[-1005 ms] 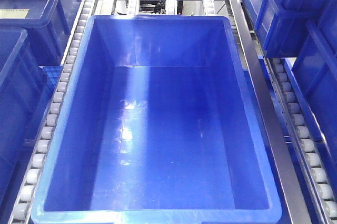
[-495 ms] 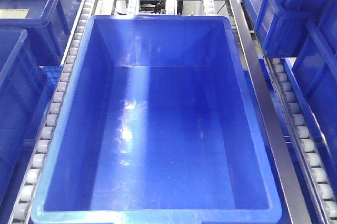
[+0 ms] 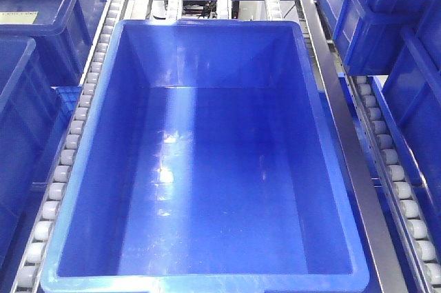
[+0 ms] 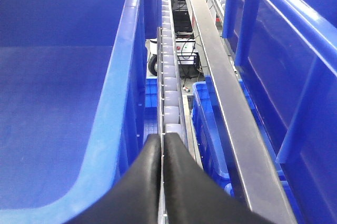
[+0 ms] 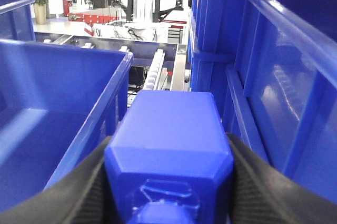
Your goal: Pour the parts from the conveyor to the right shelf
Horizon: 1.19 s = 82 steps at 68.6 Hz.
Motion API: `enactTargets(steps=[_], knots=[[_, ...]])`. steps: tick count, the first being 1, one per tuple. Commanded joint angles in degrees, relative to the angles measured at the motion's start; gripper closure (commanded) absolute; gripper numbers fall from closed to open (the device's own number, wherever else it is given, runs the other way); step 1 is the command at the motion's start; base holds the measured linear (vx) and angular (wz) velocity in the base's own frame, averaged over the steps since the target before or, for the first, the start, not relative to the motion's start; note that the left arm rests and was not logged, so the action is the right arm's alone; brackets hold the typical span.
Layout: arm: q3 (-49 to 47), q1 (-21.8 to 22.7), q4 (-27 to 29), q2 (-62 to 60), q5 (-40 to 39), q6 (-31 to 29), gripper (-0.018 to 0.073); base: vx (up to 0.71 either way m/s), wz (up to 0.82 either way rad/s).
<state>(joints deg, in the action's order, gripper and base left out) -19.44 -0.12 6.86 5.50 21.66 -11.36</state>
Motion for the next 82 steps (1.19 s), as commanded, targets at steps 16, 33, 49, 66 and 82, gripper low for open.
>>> enactTargets(steps=[16, 33, 49, 66, 82], knots=[[-13.5, 0.1, 3.4, 20.7, -5.0, -6.4, 0.0565, 0.00, 0.00], [-23.5, -12.5, 0.2, 35.9, -2.2, -6.4, 0.0565, 0.00, 0.00], [-33.5, -21.5, -0.8, 52.8, 0.0, -2.5, 0.0565, 0.00, 0.00], [-46.5, -29.2, -0.9, 69.6, 7.2, 0.0, 0.0565, 0.00, 0.00], [-56.4, -34.5, -0.8, 82.7, 15.1, 1.1, 0.0565, 0.00, 0.00]])
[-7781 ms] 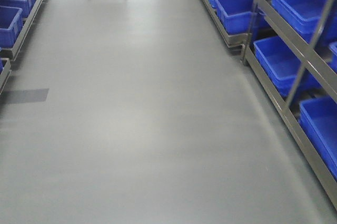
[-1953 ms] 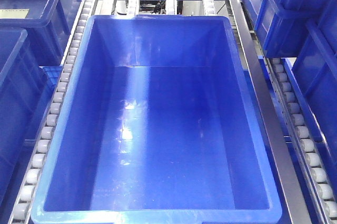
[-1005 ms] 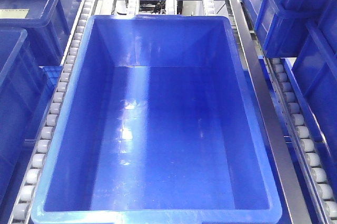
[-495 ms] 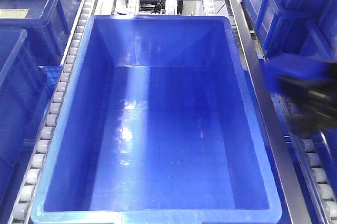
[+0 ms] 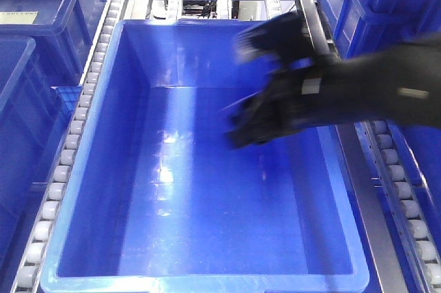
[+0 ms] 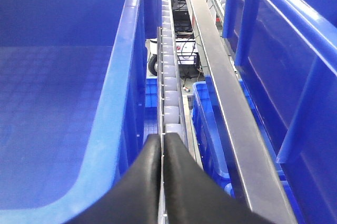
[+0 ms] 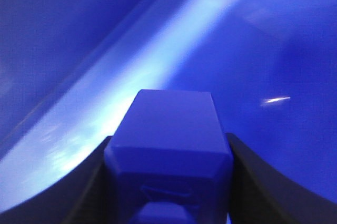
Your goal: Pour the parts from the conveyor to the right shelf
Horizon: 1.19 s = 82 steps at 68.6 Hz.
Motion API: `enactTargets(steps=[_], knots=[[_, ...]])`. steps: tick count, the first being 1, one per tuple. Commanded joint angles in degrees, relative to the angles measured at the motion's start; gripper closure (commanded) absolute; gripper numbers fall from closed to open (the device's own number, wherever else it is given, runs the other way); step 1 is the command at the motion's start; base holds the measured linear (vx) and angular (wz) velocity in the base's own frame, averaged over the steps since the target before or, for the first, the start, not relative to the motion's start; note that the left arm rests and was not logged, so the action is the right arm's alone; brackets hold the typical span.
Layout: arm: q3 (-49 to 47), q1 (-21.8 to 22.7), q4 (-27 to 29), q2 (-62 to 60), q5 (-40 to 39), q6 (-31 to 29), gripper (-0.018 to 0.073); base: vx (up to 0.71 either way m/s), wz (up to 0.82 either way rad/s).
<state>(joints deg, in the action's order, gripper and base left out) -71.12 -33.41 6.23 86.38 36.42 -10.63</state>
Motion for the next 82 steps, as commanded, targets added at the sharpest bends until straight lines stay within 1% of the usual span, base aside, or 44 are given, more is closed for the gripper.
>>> enactTargets(steps=[1, 13, 23, 38, 54, 63, 69, 74, 80, 82], knots=[[-5.2, -1.4, -0.2, 2.5, 0.9, 0.3, 0.0565, 0.00, 0.00], [-12.1, -2.6, -0.6, 11.9, 9.1, 0.5, 0.0565, 0.00, 0.00], [-17.7, -3.2, -1.3, 18.9, 13.7, 0.8, 0.0565, 0.00, 0.00], [-22.7, -3.2, -2.1, 26.0, 17.2, 1.0, 0.0565, 0.00, 0.00], [-23.2, -3.2, -2.9, 29.2, 18.5, 1.0, 0.0565, 0.00, 0.00], [-23.2, -3.2, -3.1, 29.4, 18.5, 1.7, 0.0550, 0.00, 0.00], [-23.2, -3.2, -3.7, 29.4, 18.1, 2.9, 0.0519, 0.00, 0.00], [-23.2, -3.2, -4.2, 29.4, 18.1, 3.2, 0.0470, 0.00, 0.00], [-23.2, -3.2, -4.6, 29.4, 17.7, 3.2, 0.0366, 0.00, 0.00], [-23.2, -3.2, -4.6, 29.4, 17.4, 3.2, 0.0316, 0.00, 0.00]])
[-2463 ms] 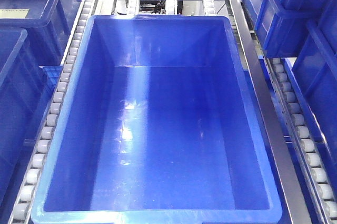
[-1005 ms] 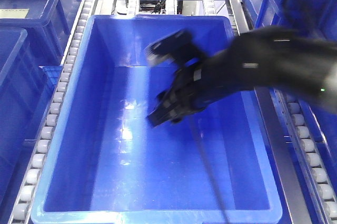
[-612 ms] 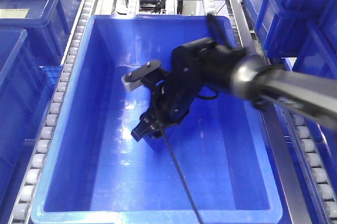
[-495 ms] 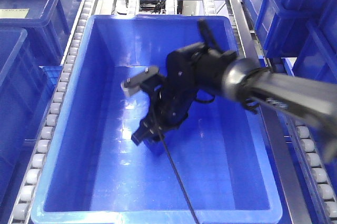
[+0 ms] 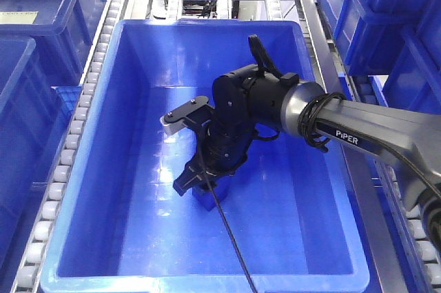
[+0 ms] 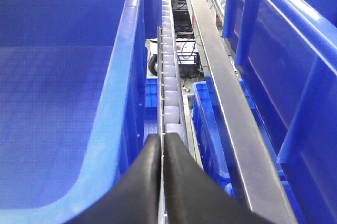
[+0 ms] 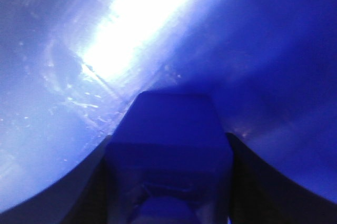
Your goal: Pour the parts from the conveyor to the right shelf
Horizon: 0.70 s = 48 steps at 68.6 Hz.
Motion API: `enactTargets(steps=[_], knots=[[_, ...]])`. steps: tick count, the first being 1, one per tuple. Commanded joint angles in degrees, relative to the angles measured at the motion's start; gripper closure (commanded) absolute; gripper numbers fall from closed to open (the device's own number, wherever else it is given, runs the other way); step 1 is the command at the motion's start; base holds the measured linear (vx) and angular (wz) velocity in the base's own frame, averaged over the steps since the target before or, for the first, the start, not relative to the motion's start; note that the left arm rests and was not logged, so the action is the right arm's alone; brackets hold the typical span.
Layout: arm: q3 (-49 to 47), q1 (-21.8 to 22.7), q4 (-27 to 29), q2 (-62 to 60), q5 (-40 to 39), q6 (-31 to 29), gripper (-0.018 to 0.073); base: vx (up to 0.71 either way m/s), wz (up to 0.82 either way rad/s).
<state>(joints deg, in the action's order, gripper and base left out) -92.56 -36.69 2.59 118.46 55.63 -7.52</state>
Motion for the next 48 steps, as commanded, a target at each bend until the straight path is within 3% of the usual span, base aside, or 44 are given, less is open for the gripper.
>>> enactTargets(steps=[1, 12, 20, 34, 48], knots=[[-1.7, 0.1, -0.9, -2.6, -2.0, 0.1, 0.0294, 0.00, 0.00], [-1.7, 0.1, -0.9, -2.6, -3.6, 0.4, 0.0060, 0.00, 0.00], [-1.7, 0.1, -0.8, -3.2, -5.2, 1.0, -0.0035, 0.00, 0.00], [-1.4, 0.1, -0.9, -7.2, -10.6, 3.1, -0.0017, 0.00, 0.00], [7.3, 0.1, -0.6, -13.9, -20.9, 3.2, 0.0032, 0.00, 0.00]])
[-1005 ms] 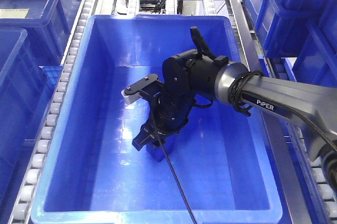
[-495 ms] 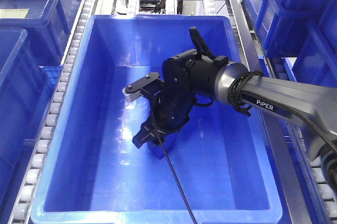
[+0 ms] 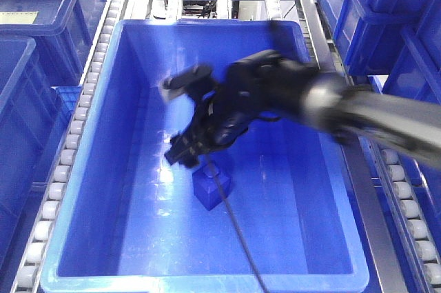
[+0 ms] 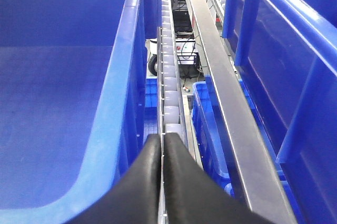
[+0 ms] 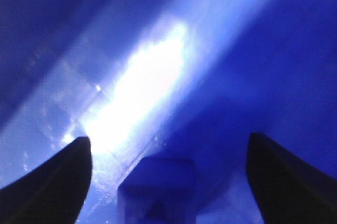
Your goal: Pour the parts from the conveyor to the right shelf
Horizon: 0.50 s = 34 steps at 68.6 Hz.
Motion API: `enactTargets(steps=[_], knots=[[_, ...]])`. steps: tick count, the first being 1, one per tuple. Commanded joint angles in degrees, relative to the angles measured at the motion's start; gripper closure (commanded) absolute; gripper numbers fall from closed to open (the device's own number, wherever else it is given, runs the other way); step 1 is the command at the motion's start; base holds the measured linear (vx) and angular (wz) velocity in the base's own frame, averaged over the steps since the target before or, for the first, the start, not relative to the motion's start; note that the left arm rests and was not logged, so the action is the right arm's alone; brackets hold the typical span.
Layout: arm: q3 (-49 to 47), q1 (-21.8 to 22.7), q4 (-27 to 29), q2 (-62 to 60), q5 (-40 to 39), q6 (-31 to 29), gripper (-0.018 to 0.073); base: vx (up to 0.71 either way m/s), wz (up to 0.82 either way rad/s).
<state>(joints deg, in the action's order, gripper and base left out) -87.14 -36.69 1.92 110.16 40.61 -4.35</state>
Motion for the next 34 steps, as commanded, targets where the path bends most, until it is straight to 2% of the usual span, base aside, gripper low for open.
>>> enactTargets(steps=[1, 9, 16, 26, 34], knots=[[2.4, 0.1, 0.1, -6.3, -6.2, 0.0, 0.0036, 0.00, 0.00], [6.4, 0.2, 0.1, -10.4, -9.7, 0.5, 0.0106, 0.00, 0.00], [9.9, 0.2, -0.2, -14.7, -13.4, 0.7, 0.0235, 0.00, 0.00], [16.2, 0.2, -0.9, -22.8, -20.3, 2.1, 0.0574, 0.00, 0.00], [22.2, 0.3, -1.9, -29.2, -26.9, 3.8, 0.0571, 0.00, 0.00]])
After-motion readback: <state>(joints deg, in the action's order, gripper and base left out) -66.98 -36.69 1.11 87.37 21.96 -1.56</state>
